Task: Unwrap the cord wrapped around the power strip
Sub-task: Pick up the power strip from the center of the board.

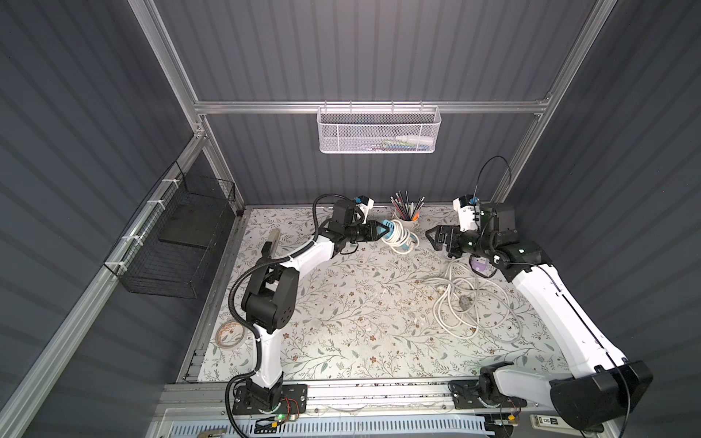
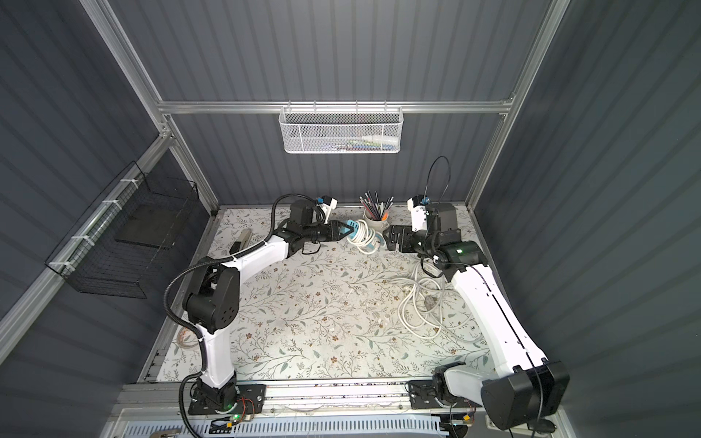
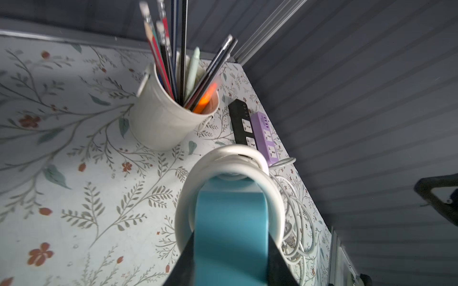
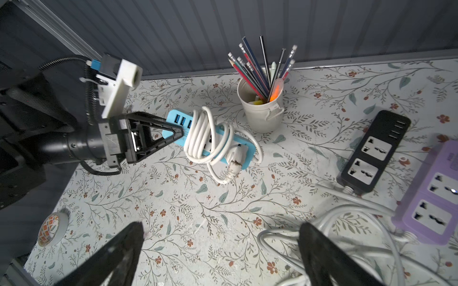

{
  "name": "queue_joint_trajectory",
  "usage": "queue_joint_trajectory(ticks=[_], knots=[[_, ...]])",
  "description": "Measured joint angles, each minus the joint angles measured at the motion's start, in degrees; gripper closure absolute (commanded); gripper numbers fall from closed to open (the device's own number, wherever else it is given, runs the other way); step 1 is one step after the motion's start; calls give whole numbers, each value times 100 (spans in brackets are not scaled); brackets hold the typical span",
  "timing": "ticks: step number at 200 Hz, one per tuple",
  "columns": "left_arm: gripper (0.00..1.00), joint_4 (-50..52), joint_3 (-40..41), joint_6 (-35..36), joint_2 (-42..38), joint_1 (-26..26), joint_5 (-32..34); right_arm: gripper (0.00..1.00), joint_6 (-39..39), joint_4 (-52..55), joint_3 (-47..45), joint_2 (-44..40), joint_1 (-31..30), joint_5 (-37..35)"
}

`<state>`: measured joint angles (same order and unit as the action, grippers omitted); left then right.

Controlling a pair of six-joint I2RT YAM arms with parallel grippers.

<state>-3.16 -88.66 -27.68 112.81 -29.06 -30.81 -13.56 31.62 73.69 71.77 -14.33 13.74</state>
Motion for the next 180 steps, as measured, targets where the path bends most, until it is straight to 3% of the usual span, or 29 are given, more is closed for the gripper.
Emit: queue_joint_trajectory(ticks=[63, 180], knots=[[100, 734, -302, 802, -1025, 105, 511, 1, -37, -282, 315, 562, -837, -31], [100, 581, 868, 1401, -2533, 105, 986, 1, -24, -721, 1156, 1255, -1770, -415]])
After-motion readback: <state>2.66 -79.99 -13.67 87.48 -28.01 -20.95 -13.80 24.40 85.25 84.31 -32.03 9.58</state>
